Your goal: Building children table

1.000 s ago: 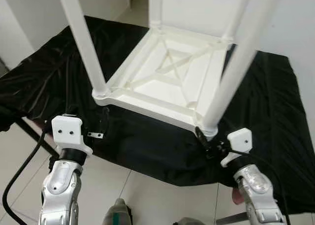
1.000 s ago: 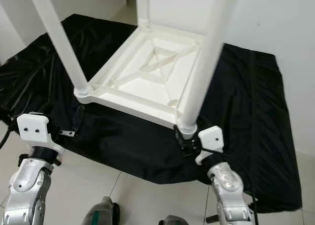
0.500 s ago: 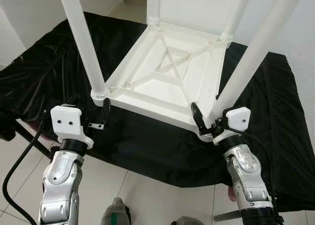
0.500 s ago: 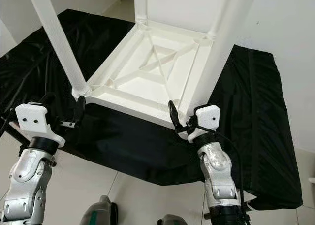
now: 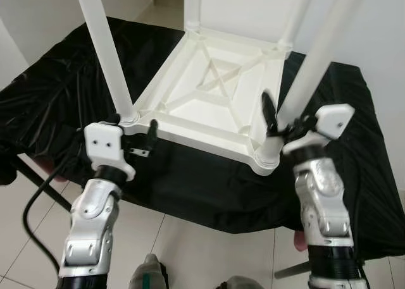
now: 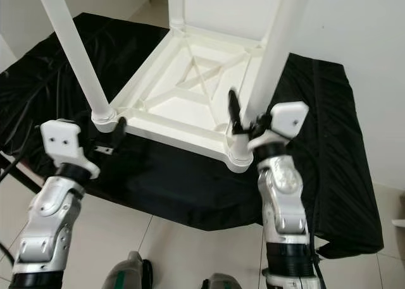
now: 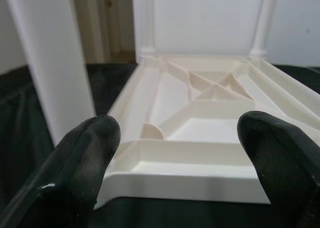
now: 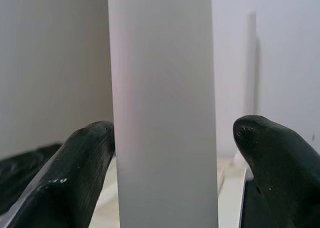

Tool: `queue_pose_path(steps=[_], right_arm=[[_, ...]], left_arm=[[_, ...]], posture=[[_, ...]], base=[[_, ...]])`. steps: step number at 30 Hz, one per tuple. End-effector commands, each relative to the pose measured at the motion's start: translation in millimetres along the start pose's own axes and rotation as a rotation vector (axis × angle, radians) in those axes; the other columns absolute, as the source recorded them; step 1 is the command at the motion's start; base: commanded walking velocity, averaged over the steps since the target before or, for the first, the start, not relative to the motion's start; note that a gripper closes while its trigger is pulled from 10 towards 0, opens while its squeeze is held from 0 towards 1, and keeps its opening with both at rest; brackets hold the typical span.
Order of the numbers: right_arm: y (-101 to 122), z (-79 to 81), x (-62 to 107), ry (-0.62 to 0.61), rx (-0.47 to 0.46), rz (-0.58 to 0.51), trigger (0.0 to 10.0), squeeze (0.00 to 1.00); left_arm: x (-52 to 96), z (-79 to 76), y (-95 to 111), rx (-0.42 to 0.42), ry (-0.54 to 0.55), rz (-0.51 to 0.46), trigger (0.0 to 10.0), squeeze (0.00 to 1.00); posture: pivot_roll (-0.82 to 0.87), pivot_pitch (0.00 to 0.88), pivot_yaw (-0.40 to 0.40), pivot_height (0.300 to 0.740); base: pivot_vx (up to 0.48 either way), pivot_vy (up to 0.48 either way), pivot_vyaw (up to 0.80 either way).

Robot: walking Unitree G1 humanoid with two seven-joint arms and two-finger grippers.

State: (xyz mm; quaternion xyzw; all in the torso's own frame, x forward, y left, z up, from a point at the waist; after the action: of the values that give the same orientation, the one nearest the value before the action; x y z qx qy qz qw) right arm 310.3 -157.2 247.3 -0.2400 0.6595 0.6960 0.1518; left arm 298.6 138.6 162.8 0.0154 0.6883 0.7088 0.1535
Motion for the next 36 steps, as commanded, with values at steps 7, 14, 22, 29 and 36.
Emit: queue_pose_path(steps=[7, 14, 22, 29, 36], right_arm=[[10, 0.1, -11.3, -0.031, -0.026, -0.035, 10.0, 0.00], [17, 1.2, -21.3, -0.041, -0.018, -0.053, 10.0, 0.00], [21, 2.7, -20.0, -0.063, -0.018, -0.062, 10.0, 0.00], [27, 2.9, -19.7, -0.080, -0.014, -0.074, 10.0, 0.00], [32, 7.9, -18.7, -0.061, 0.012, -0.073, 10.0, 0.00]], left_arm=[[-11.7, -10.1, -20, 0.035, -0.084, 0.093, 10.0, 0.00], [-37.5, -7.0, -22, 0.032, -0.041, 0.116, 10.0, 0.00], [-57.7, 2.3, -22, 0.037, -0.009, 0.148, 10.0, 0.00], [-78.1, 18.6, -27, 0.033, 0.102, 0.200, 10.0, 0.00], [-104.0, 22.6, -19, 0.005, 0.135, 0.202, 10.0, 0.00]], posture=[[0.03, 0.029, -0.014, 0.740], [0.03, 0.031, -0.010, 0.740], [0.01, 0.036, 0.005, 0.740], [-0.01, 0.038, 0.009, 0.740], [-0.02, 0.042, 0.005, 0.740]], base=[[0.000, 0.000, 0.00], [0.000, 0.000, 0.00], [0.000, 0.000, 0.00], [0.000, 0.000, 0.00], [0.000, 0.000, 0.00]])
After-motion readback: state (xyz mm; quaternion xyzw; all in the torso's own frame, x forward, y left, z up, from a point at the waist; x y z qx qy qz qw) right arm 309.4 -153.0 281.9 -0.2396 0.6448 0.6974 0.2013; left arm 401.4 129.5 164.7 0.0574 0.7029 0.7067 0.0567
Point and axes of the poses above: a point about 5 cm out from each wrist's last joint towards the gripper, its own x axis pointing back from the gripper into the wrist, its own y axis along the axis of the wrist's last joint, z = x × y, the point moved 4 cm from there along -x, pointing out of the wrist towards the gripper, and after that the axes turned 1 degree about -x, right-handed, at the moved point
